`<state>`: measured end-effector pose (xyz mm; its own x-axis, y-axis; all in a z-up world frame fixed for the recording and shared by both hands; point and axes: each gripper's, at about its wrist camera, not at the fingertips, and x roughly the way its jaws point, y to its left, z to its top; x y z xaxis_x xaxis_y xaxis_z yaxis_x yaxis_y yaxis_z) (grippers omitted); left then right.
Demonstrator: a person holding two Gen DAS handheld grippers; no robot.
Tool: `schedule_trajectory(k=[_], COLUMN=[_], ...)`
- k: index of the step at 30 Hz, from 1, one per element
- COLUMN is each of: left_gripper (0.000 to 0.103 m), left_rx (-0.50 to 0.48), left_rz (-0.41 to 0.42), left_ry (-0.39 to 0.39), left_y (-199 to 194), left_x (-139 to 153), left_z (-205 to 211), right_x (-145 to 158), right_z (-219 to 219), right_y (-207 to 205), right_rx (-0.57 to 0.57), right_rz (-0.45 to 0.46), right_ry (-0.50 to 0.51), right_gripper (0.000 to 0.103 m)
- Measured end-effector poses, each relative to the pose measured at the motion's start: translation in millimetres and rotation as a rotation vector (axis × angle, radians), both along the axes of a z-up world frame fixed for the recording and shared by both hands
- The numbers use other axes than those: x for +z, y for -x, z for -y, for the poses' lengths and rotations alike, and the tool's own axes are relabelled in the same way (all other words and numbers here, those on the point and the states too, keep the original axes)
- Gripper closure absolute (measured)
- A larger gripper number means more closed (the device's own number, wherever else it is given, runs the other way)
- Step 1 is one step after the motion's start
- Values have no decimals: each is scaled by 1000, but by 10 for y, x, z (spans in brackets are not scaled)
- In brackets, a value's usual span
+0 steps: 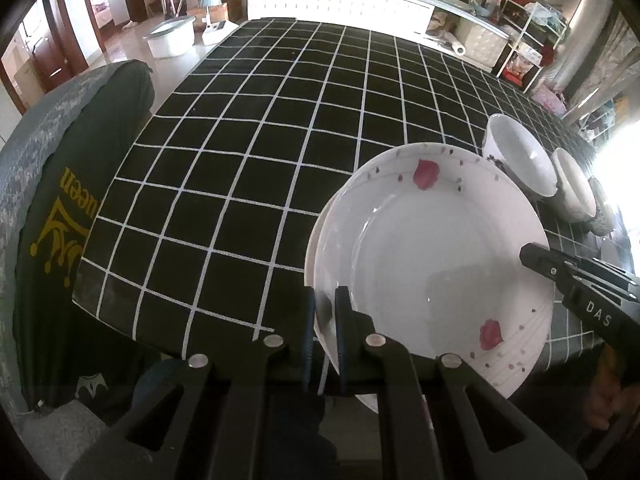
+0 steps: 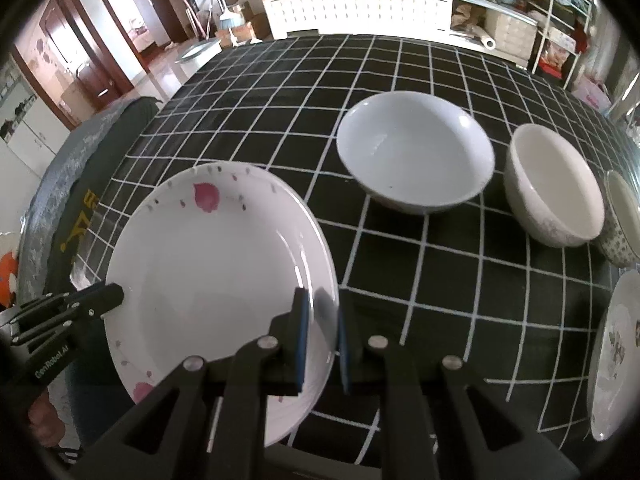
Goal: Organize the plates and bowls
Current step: 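Lower the pink-petal plate onto the plain white plate and open both tools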
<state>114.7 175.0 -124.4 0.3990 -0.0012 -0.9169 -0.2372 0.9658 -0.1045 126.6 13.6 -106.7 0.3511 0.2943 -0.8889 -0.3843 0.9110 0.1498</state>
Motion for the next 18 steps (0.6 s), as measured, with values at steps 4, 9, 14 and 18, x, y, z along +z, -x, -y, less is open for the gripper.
schedule_trajectory(k=[4, 9, 14, 18], left_gripper=[95, 95, 95, 95], left_rx=[-1, -1, 0, 14], left_rz=[-5, -1, 1, 13], left_ry=[-2, -6, -16, 4], left_y=[-32, -61, -60, -44], left_x=[-36, -50, -44, -30], left_z=[-6, -26, -25, -59], right_x=[-59, -112, -126, -151], right_z=[-22, -64, -81, -80], right_y=[-39, -55, -62, -53], right_rx=[0, 3, 13, 21], right_rz=[-11, -20, -20, -19], right_ry=[14, 24, 31, 33], right_gripper=[86, 86, 86, 86])
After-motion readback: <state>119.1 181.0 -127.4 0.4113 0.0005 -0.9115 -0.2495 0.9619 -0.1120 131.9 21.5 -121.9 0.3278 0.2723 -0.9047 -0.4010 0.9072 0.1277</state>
